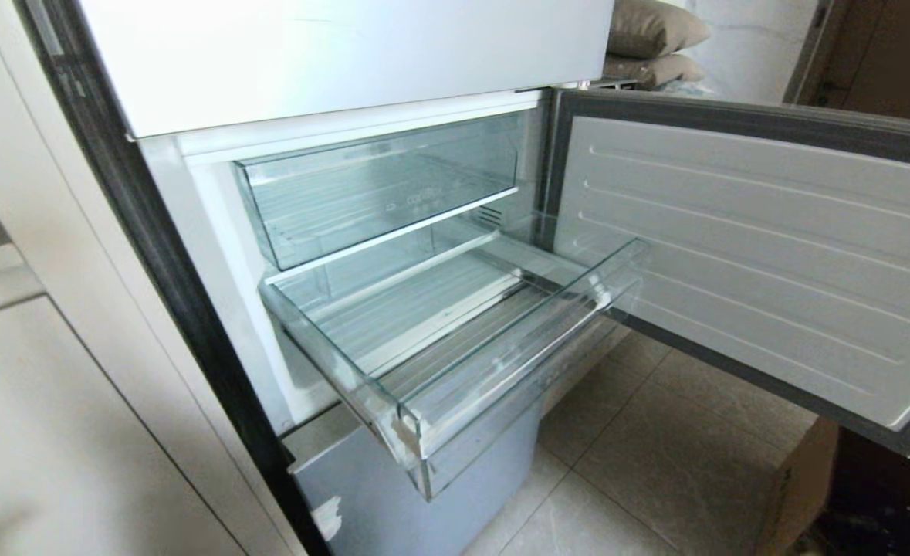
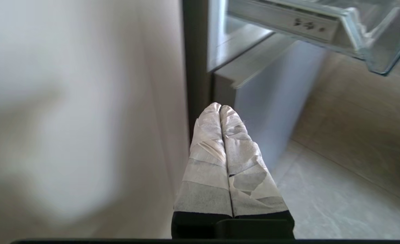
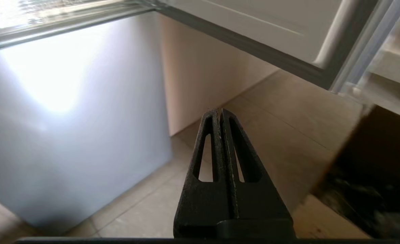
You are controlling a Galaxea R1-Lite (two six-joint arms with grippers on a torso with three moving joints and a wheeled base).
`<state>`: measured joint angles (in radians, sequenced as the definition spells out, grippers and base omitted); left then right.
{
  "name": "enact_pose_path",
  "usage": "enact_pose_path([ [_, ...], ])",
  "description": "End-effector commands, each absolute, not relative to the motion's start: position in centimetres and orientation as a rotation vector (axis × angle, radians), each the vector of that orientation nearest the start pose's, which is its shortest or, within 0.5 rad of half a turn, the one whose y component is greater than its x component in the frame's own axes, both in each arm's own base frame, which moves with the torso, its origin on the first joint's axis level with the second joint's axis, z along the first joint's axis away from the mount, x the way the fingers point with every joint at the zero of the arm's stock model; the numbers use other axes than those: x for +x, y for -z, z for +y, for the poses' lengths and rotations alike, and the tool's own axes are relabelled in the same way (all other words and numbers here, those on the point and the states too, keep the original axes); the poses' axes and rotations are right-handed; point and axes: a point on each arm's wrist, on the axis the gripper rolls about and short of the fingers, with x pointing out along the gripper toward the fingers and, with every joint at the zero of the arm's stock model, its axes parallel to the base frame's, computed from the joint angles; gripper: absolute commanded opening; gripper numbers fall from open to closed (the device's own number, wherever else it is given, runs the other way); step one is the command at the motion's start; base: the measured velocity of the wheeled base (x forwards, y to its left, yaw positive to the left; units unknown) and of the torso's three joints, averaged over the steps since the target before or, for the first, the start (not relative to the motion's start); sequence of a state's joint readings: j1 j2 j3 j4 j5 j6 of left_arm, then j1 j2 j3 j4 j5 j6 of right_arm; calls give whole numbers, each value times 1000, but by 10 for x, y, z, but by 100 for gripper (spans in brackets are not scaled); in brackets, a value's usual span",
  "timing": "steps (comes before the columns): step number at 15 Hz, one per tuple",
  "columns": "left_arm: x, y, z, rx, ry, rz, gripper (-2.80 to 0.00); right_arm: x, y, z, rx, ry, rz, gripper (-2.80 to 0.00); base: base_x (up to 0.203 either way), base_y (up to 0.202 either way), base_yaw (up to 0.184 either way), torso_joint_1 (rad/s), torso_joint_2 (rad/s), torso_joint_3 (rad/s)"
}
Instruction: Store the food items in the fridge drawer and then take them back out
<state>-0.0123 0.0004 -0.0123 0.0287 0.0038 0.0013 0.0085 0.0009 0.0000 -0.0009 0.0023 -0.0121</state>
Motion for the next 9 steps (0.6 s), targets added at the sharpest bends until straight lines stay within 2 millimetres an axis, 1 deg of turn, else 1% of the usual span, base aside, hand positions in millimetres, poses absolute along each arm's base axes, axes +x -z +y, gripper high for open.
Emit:
enact_pose_path([
  [1, -24, -76, 0, 2, 8, 17, -280, -23, -76, 0, -16, -9, 0, -280, 0, 0, 0, 0, 0, 0],
  [2, -24, -76, 0, 2, 8, 17, -280, -23, -77, 0, -12, -7, -5, -280, 0, 0, 0, 0, 0, 0],
  [3, -24, -76, 0, 2, 8, 17, -280, -26, -86, 0, -9, 7, -32, -280, 0, 0, 0, 0, 0, 0],
  [5, -24, -76, 0, 2, 8, 17, -280, -26, -114, -2, 34, 75, -32, -280, 0, 0, 0, 0, 0, 0],
  [6, -24, -76, 0, 1, 8, 17, -280, -20, -133, -3, 70, 124, 3, -280, 0, 0, 0, 0, 0, 0],
  [7, -24, -76, 0, 2, 9, 17, -280, -10, -152, -3, 112, 187, 49, -280, 0, 0, 0, 0, 0, 0],
  [9, -24, -76, 0, 2, 8, 17, -280, 19, -183, -8, 193, 375, 128, -280, 0, 0, 0, 0, 0, 0],
])
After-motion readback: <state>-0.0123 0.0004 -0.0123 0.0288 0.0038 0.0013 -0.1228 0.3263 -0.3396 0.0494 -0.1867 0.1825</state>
